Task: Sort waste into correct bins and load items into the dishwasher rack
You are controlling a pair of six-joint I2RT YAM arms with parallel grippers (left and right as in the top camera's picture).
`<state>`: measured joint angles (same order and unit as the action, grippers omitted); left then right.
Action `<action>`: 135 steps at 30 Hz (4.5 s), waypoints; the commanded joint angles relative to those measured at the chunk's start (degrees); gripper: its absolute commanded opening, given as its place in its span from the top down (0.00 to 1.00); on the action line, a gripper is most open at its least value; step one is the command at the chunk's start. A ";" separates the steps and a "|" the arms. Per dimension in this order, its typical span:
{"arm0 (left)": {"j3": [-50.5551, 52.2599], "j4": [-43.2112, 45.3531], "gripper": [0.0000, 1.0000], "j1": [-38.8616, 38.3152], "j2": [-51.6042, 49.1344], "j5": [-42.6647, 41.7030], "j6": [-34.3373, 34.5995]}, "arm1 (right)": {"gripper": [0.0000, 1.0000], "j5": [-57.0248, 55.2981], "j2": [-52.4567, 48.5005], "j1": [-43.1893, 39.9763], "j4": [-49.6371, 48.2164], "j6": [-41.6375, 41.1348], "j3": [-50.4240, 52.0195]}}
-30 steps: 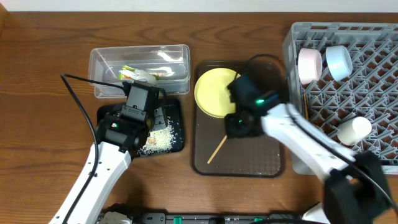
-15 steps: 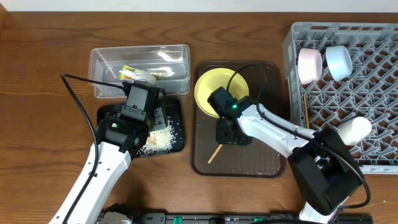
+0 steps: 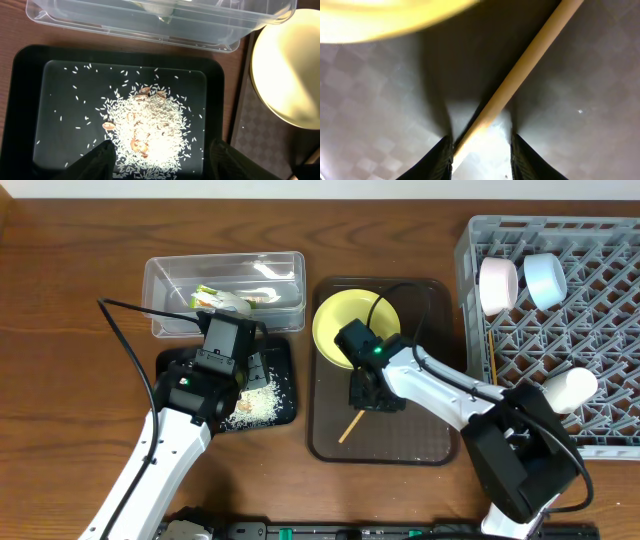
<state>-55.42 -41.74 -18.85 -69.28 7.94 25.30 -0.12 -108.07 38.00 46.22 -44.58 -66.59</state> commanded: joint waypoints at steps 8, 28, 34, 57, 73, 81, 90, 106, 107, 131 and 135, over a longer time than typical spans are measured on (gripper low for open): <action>-0.31 -0.04 0.36 0.20 0.04 1.09 0.11 | 0.77 -1.42 -0.81 0.00 -1.40 -1.25 -0.04; -0.31 -0.02 0.36 0.20 0.04 1.11 0.11 | 0.99 -4.72 9.07 -17.46 6.93 15.12 -0.50; -0.31 -0.02 0.36 0.20 0.04 1.09 0.11 | 0.99 0.50 19.96 -26.69 8.46 32.50 -1.44; -0.31 0.00 0.36 0.20 0.04 1.09 0.11 | 0.66 5.51 18.01 -41.88 13.66 45.90 -2.32; -0.31 -0.02 0.36 0.20 0.04 1.09 0.11 | 0.53 9.60 21.79 -29.31 1.66 38.66 -6.40; -0.31 -0.02 0.36 0.20 0.04 1.09 0.11 | 0.55 9.16 10.08 -23.02 -5.03 30.03 -3.65; -0.31 -0.02 0.36 0.20 0.04 1.09 0.11 | 0.67 9.20 -1.27 -20.90 -12.11 21.42 -3.65; -0.31 -0.07 0.36 0.17 0.04 1.09 0.11 | 0.99 3.50 -2.51 -20.79 -12.13 18.03 -3.67; -0.31 -0.07 0.36 0.17 0.04 1.09 0.11 | 0.99 3.02 -2.49 -20.83 -11.74 18.03 -3.67; -0.31 -0.02 0.36 0.20 0.04 1.09 0.11 | 0.93 4.63 -2.08 -20.41 -10.45 18.51 -3.72; -0.31 -0.02 0.36 0.20 0.04 1.09 0.11 | 0.94 4.63 -2.08 -20.35 -10.40 18.53 -3.67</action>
<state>-55.42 -41.74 -18.85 -69.28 7.92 25.30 4.34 -110.41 16.80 35.73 -26.13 -70.39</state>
